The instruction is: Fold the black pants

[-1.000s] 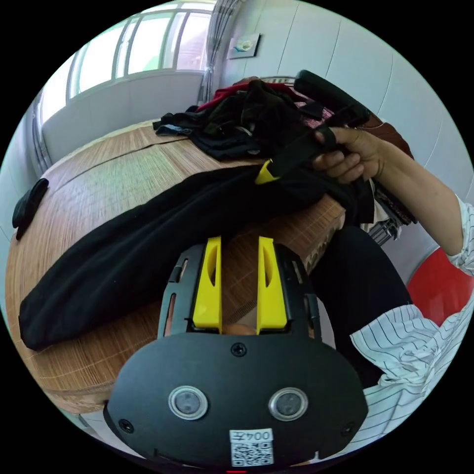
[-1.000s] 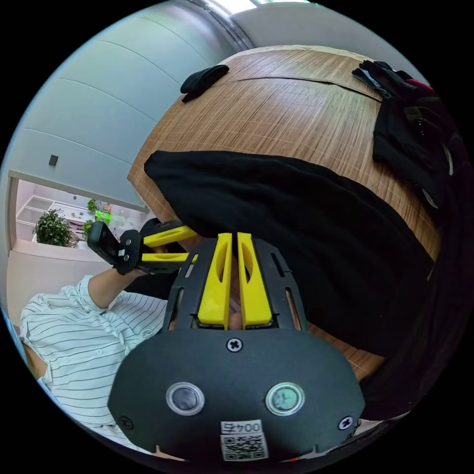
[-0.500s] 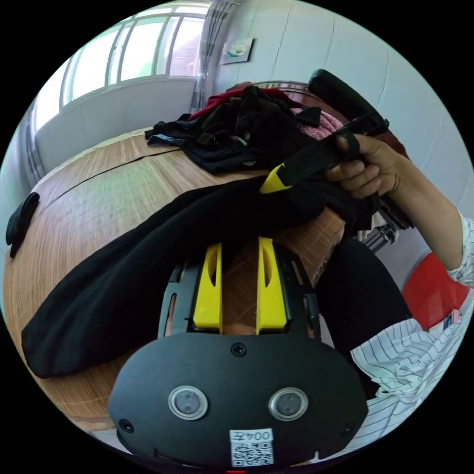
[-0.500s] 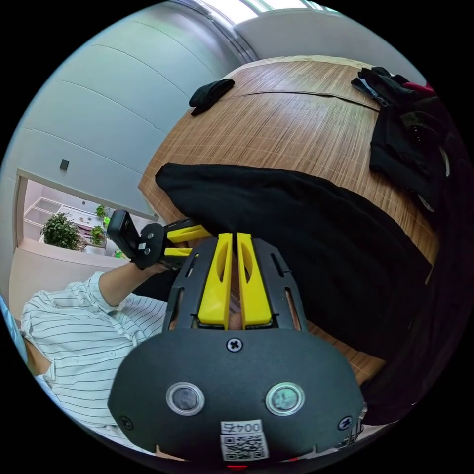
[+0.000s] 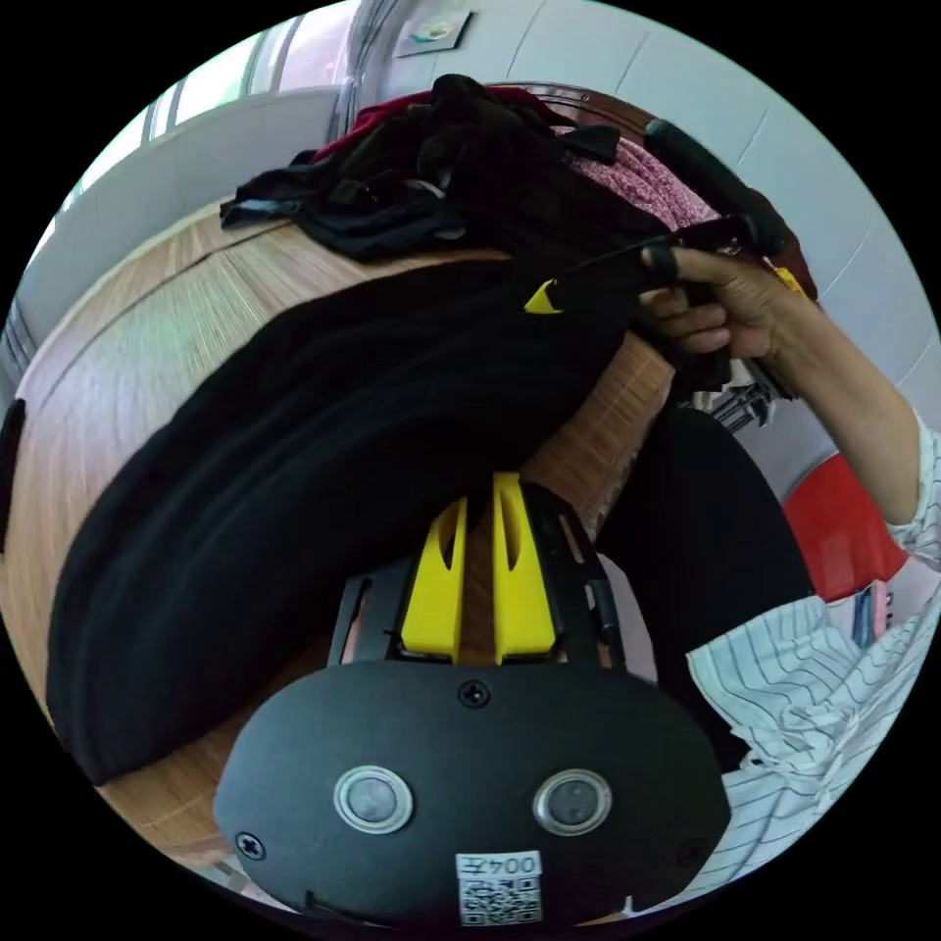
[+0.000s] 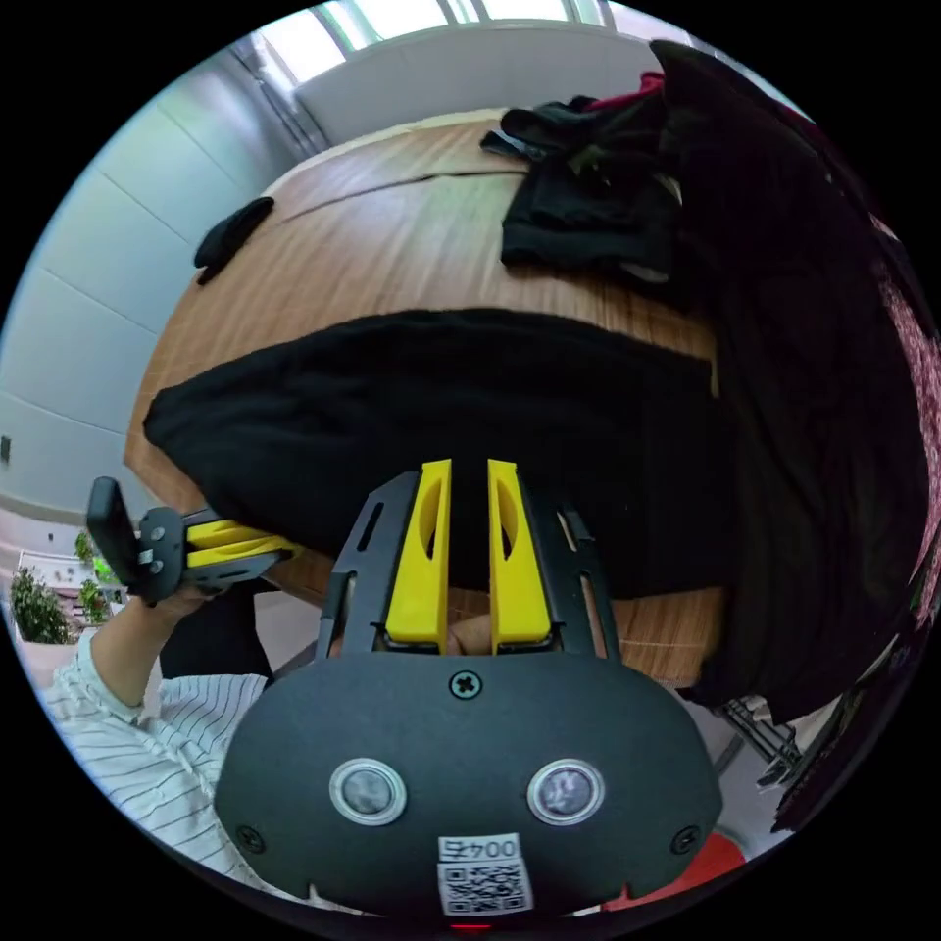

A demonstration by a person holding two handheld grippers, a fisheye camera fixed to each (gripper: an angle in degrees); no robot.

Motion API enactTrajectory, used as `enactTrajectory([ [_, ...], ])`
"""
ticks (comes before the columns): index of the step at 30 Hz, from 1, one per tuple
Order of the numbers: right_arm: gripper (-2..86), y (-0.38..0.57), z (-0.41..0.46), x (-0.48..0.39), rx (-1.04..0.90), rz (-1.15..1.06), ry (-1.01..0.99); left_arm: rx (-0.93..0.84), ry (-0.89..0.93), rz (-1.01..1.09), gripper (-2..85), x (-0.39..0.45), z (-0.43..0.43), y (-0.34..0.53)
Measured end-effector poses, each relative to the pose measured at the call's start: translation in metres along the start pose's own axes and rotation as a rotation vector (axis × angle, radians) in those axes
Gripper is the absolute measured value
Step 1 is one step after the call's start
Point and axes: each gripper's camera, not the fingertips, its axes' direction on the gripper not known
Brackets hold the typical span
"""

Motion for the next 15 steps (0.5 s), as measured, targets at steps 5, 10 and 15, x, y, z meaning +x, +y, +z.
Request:
enactTrajectory([
  [5, 6.8, 0.031, 0.013, -0.020, -0.056, -0.010, 0.032, -0.004, 0.148, -0.064, 6.8, 0.011, -0.026, 0.029],
  [10, 7.2, 0.059, -0.007, -0.057, -0.005, -0.232, 0.058, 0.033, 0.174, -0.184, 7.1, 0.011, -0.030, 0.061],
  [15, 9.5, 0.030, -0.045, -0.102, 0.141, -0.498, 0.063, 0.044, 0.198, -0.226, 6.9, 0.005, -0.035, 0.048],
])
